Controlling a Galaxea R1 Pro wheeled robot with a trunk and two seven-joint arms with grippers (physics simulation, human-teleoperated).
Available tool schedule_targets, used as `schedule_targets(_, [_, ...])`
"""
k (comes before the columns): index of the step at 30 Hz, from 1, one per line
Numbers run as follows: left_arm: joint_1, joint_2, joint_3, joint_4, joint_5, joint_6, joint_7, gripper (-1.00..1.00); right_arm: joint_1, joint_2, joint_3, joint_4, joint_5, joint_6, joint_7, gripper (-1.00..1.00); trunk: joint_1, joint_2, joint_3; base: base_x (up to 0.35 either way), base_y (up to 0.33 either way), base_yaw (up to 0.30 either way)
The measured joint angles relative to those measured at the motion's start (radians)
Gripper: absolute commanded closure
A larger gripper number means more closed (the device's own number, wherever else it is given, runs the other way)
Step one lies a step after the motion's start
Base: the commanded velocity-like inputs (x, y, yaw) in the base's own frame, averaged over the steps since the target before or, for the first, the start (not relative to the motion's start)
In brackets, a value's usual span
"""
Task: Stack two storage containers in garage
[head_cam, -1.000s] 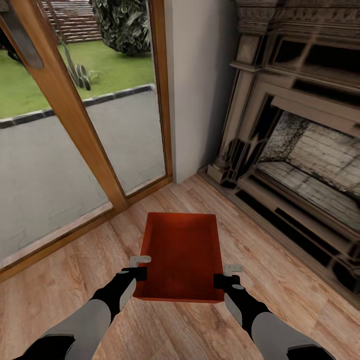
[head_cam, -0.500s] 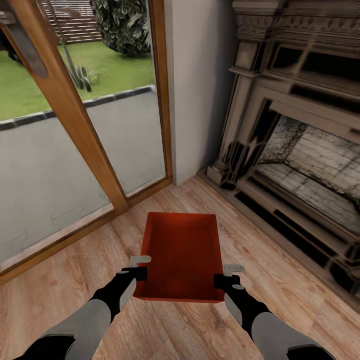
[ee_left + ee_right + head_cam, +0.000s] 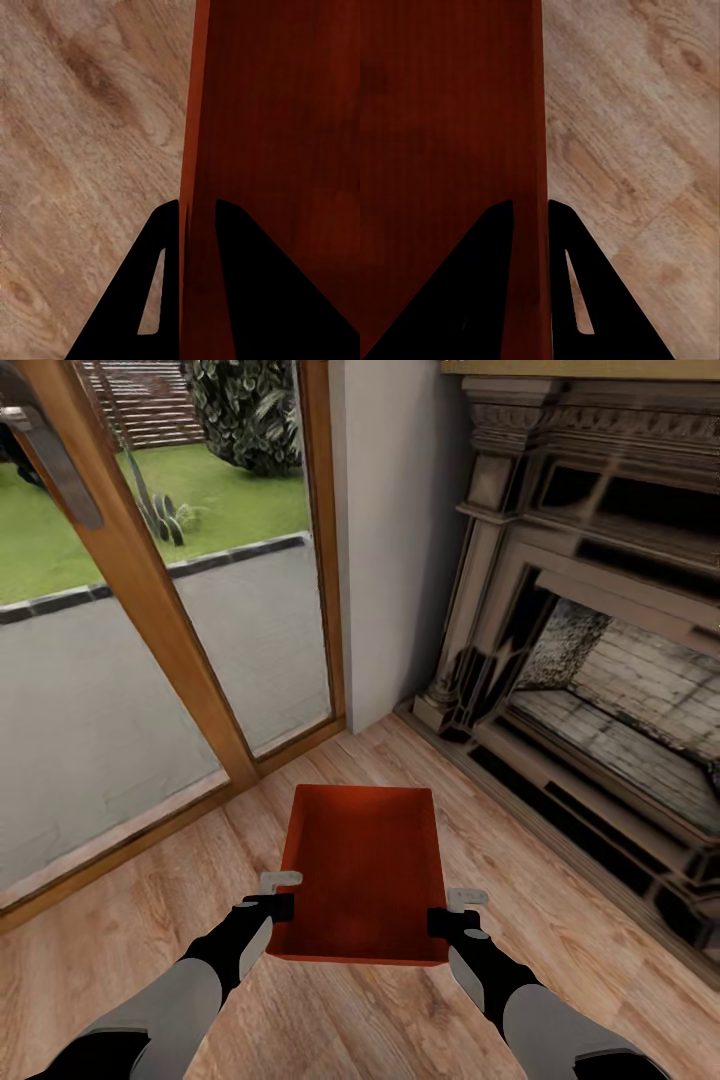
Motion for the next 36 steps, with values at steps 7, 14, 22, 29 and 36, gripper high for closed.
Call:
schedule_targets(7, [0.000, 0.000, 0.000, 0.000, 0.000, 0.000, 0.000, 1.00, 0.000, 0.000, 0.000, 0.000, 0.000, -0.001, 0.000, 1.00, -0.027, 0.049, 0.022, 0.000, 0.000, 0.000])
schedule_targets(14, [0.000, 0.000, 0.000, 0.000, -0.001, 0.000, 0.000, 1.00, 0.000, 0.000, 0.000, 0.001, -0.001, -0.001, 0.000, 1.00, -0.054, 0.098, 0.044, 0.000, 0.000, 0.000])
schedule_targets(22, [0.000, 0.000, -0.001, 0.001, 0.002, 0.000, 0.001, 1.00, 0.000, 0.000, 0.001, 0.000, -0.001, 0.000, 0.000, 1.00, -0.084, 0.154, 0.069, 0.000, 0.000, 0.000])
schedule_targets(29, [0.000, 0.000, -0.001, 0.001, 0.002, 0.000, 0.001, 1.00, 0.000, 0.000, 0.001, 0.001, -0.001, 0.000, 0.000, 1.00, -0.111, 0.203, 0.091, 0.000, 0.000, 0.000])
schedule_targets(36, [0.000, 0.000, -0.003, 0.001, 0.004, 0.000, 0.002, 1.00, 0.000, -0.001, 0.000, 0.000, 0.000, 0.000, 0.001, 1.00, -0.138, 0.252, 0.113, 0.000, 0.000, 0.000])
